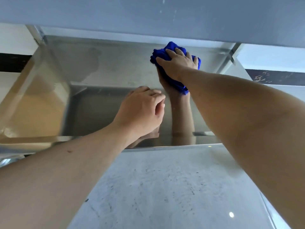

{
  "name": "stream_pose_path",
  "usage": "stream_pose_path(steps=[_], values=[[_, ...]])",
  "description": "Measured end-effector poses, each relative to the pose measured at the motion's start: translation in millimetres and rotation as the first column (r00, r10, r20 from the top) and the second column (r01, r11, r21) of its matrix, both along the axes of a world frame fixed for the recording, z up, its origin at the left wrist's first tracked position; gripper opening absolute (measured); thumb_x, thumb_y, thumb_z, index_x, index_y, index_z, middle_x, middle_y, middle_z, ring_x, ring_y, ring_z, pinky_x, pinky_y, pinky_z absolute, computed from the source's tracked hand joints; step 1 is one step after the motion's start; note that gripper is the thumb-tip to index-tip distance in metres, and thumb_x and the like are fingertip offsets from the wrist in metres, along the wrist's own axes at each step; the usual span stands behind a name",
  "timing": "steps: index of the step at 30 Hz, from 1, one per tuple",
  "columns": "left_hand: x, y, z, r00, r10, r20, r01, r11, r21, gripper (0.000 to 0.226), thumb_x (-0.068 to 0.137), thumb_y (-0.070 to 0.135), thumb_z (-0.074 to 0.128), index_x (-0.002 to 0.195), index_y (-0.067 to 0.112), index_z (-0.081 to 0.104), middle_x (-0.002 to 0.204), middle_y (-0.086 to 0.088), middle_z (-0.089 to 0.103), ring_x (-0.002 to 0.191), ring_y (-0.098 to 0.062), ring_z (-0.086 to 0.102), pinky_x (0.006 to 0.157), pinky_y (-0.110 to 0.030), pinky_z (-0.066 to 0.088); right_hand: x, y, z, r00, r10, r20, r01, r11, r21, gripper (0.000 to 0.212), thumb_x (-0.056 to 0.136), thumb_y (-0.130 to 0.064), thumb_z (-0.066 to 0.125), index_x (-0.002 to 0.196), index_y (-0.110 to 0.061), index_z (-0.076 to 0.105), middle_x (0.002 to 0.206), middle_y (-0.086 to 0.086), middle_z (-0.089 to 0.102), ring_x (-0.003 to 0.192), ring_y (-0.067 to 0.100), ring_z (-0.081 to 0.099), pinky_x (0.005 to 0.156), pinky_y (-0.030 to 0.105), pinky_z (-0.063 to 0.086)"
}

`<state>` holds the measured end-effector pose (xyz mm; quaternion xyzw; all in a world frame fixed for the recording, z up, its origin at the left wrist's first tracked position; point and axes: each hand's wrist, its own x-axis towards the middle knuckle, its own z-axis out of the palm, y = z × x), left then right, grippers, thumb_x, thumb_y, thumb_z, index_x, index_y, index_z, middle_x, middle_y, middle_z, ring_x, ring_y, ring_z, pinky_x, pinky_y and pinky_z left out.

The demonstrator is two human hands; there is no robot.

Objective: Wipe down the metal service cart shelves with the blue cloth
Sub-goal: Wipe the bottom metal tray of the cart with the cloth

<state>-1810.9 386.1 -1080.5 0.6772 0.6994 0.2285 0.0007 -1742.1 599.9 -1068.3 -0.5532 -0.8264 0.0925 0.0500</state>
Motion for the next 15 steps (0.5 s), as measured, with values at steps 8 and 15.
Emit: stream_pose_path(steps=[8,15], values=[[1.1,2.3,-1.1,1.000,-0.025,-0.015,0.026,0.998,0.051,0.023,0.091,0.029,0.049,0.102,0.021,0.068,0.113,0.013,0.067,0.105,-0.018,0.057,0.093,-0.037,0.045,110.4,36.9,5.2,0.971,-0.238,0.013,0.238,0.971,-0.032,0.075,0.084,-0.078,0.027,0.153,-0.046,0.031,0.165,-0.010,0.023,0.152,0.027,0.015,0.121,0.051,0.002],[-1.4,3.5,-2.7,0.999,-0.033,-0.033,0.035,0.995,0.088,0.019,0.091,0.028,0.049,0.096,0.020,0.065,0.106,0.014,0.067,0.097,-0.019,0.055,0.083,-0.036,0.046,165.8,27.6,7.8,0.946,-0.319,0.061,0.320,0.947,-0.010,0.075,0.085,-0.078,0.024,0.152,-0.045,0.032,0.163,-0.009,0.028,0.150,0.029,0.016,0.119,0.056,0.003]])
